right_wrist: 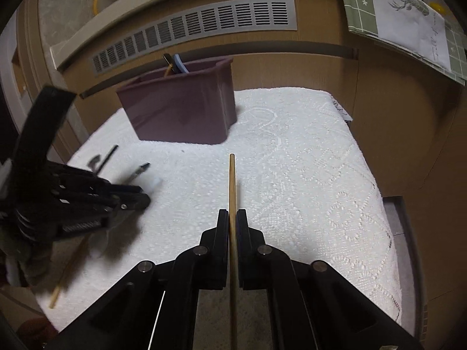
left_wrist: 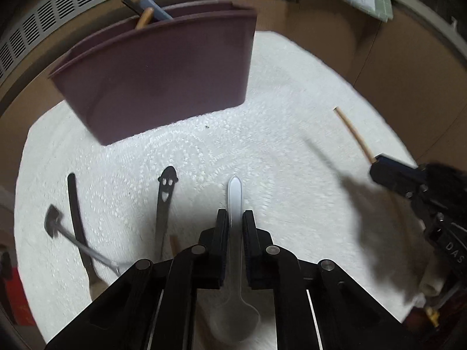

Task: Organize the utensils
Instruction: 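Grasp the white plastic spoon with the left gripper while the right grasps the wooden chopstick, then lift both utensils over the purple caddy and open both grippers to drop them in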

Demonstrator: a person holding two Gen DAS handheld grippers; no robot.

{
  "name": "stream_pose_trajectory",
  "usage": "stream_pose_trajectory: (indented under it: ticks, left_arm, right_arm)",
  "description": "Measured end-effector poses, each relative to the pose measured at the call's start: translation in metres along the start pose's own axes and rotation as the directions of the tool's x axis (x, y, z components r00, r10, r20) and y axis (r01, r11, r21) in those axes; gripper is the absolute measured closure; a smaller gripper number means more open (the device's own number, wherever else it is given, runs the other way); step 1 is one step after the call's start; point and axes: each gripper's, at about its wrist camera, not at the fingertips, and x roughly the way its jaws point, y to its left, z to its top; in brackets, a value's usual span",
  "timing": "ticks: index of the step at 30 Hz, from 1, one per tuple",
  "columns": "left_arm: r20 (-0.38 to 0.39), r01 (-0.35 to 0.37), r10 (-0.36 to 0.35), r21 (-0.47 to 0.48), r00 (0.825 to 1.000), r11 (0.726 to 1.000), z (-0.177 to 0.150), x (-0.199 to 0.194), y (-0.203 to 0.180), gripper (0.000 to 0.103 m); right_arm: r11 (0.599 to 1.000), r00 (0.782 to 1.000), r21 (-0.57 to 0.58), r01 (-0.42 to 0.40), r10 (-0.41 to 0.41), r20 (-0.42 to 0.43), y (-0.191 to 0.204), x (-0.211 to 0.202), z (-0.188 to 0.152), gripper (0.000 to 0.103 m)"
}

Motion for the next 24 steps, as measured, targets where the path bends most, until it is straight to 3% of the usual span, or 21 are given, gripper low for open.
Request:
stream_pose_trajectory:
  ticks: [3,7,11,15,16,17,20,21,22,24]
  left_arm:
    - [0.127,0.066,-0.058,-0.058,0.99,0.996,-0.011,-0.042,0.003,0.093]
    - [0.3,0.099,-0.062,-0.11,0.952,0.989,-0.028,-0.095,0.008,0.093]
    - [0.4,0.098,-0.035,-0.137,0.916,0.986,-0.037,-0.118,0.016,0.093]
    - [0.475,0.126,-0.019,-0.194,0.88,0.973,-0.025,-0.134,0.036,0.093]
    - [0.509,0.139,-0.018,-0.201,0.861,0.97,-0.013,-0.144,0.042,0.093]
    - [0.563,0.14,-0.005,-0.198,0.827,0.97,0.003,-0.16,0.049,0.093]
    - [0.695,0.111,0.051,-0.186,0.717,0.976,0.043,-0.195,0.066,0.093]
    - [0.718,0.11,0.063,-0.192,0.694,0.975,0.057,-0.2,0.074,0.093]
    - [0.726,0.107,0.073,-0.198,0.684,0.974,0.069,-0.201,0.08,0.093]
    - [0.726,0.103,0.084,-0.21,0.683,0.972,0.094,-0.192,0.097,0.093]
  right_arm:
    - [0.992,0.993,0.051,-0.117,0.116,0.017,0.0,-0.015,0.001,0.099]
    - [0.995,0.993,0.019,-0.103,0.101,0.066,0.011,-0.032,0.007,0.099]
    - [0.994,0.987,-0.022,-0.106,0.108,0.119,0.028,-0.048,0.016,0.099]
    - [0.994,0.984,-0.017,-0.105,0.106,0.145,0.034,-0.051,0.023,0.099]
    - [0.994,0.978,-0.019,-0.104,0.105,0.179,0.037,-0.056,0.032,0.099]
    - [0.995,0.969,-0.031,-0.094,0.099,0.227,0.04,-0.062,0.045,0.099]
    - [0.995,0.904,-0.071,-0.073,0.096,0.416,0.049,-0.092,0.102,0.099]
    - [0.993,0.88,-0.076,-0.085,0.111,0.462,0.05,-0.099,0.122,0.099]
    - [0.991,0.858,-0.08,-0.103,0.13,0.497,0.05,-0.104,0.141,0.099]
    - [0.989,0.823,-0.074,-0.126,0.146,0.55,0.05,-0.103,0.17,0.099]
